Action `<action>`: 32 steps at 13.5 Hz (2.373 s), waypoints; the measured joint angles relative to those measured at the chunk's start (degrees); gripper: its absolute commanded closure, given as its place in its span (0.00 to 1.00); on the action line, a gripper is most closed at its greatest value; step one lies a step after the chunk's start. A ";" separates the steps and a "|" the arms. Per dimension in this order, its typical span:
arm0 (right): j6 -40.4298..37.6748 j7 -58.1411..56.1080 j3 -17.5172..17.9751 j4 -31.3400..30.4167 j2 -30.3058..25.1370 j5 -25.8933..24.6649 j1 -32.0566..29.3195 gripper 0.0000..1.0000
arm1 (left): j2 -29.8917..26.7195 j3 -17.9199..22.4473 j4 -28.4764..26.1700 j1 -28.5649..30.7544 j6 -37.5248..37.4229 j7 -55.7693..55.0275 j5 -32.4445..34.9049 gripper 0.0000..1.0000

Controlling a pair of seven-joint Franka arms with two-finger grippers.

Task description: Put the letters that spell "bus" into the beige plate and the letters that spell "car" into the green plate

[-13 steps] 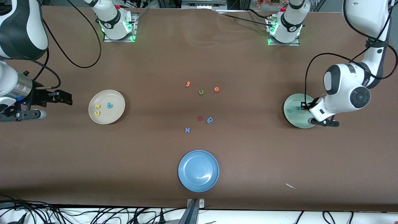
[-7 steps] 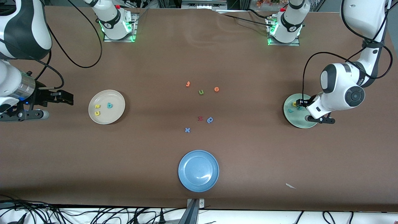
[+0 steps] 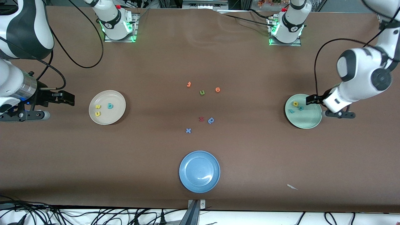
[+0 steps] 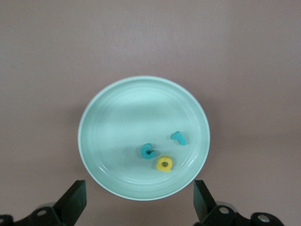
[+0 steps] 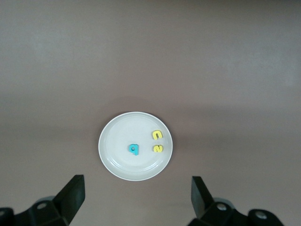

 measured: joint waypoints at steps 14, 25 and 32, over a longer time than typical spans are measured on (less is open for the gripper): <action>0.00 5.50 1.88 0.02 -0.24 0.02 0.32 0.00 | -10.98 -5.32 33.22 0.17 -41.40 -4.62 4.81 0.00; -0.12 5.60 1.84 0.02 -0.31 0.32 0.27 0.00 | -7.56 -9.61 35.50 2.12 -41.79 -14.32 4.41 0.00; -0.19 5.60 1.84 0.02 -0.31 0.35 0.27 0.00 | -4.88 -9.63 39.17 2.14 -41.88 -14.44 4.40 0.00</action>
